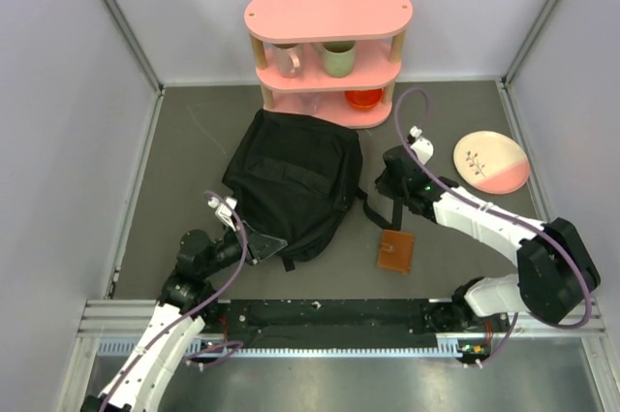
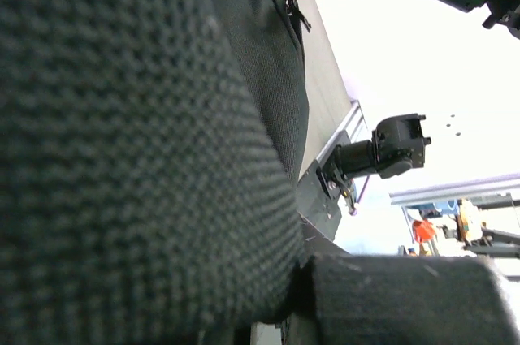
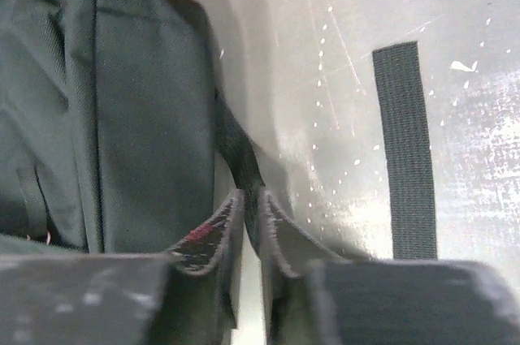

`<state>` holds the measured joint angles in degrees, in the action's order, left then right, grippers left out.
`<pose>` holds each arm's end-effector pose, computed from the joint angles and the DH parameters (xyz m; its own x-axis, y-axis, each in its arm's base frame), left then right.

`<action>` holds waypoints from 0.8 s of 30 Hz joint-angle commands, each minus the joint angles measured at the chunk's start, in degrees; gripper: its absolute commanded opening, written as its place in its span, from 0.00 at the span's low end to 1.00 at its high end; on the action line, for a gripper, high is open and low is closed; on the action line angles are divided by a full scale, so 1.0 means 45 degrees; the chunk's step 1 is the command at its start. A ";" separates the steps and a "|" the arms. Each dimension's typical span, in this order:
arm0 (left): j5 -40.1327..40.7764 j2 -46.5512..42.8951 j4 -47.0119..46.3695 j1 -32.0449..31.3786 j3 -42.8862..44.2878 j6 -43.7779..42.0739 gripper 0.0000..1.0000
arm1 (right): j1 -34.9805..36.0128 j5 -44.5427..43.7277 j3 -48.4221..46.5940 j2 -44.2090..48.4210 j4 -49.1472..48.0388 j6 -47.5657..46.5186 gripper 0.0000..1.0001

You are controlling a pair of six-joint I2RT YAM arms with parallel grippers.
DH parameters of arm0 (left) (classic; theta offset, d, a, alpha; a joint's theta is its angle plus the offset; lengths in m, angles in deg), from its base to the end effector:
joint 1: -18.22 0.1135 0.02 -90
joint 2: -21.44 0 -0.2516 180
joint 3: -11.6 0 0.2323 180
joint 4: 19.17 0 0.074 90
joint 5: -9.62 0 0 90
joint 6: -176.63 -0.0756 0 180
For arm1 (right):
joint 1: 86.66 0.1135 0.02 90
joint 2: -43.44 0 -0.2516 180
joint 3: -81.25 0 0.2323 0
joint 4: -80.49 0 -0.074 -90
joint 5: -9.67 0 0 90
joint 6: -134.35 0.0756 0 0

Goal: Pack the student bag
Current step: Unzip the student bag at the center of the board.

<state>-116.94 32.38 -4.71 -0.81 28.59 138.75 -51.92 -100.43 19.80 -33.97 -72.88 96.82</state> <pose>0.1151 -0.0873 0.1660 -0.7313 -0.4184 -0.5386 0.3937 0.3859 -0.8343 0.2574 0.1469 0.1971 -0.5983 0.4914 -0.6329 0.2417 0.8638 0.4422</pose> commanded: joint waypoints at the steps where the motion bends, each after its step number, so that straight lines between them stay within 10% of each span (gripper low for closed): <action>1: -0.1936 0.0479 -0.1976 -0.0497 0.0058 0.0136 0.00 | 0.0033 0.1046 0.0386 0.0989 -0.0443 -0.0702 0.24; 5: -0.1137 0.1334 -0.1937 -0.1784 0.0507 0.0215 0.16 | 0.0034 0.1808 0.0797 0.2043 -0.0501 -0.0566 0.67; 12: 0.1517 0.5142 -0.2349 -0.6139 0.2336 -0.0816 0.66 | 0.0034 0.5279 0.0309 0.1325 -0.0482 -0.0274 0.80; 18: 0.2789 0.6691 0.0651 -0.7529 0.5307 -0.2223 0.78 | 0.0443 0.5811 0.0757 0.0133 -0.0734 -0.0233 0.86; 22: 0.3980 0.5638 0.2999 -0.7530 0.6482 -0.2928 0.85 | 0.0424 0.6009 0.0817 -0.0961 -0.0834 -0.0292 0.60; 24: 0.5364 0.4896 0.4343 -0.7530 0.7202 -0.3027 0.86 | 0.0463 0.5815 0.1127 -0.1022 -0.0814 -0.0350 0.24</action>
<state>-103.06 59.38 3.31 -34.53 54.95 129.66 -50.54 -75.49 23.28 -37.23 -75.13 95.44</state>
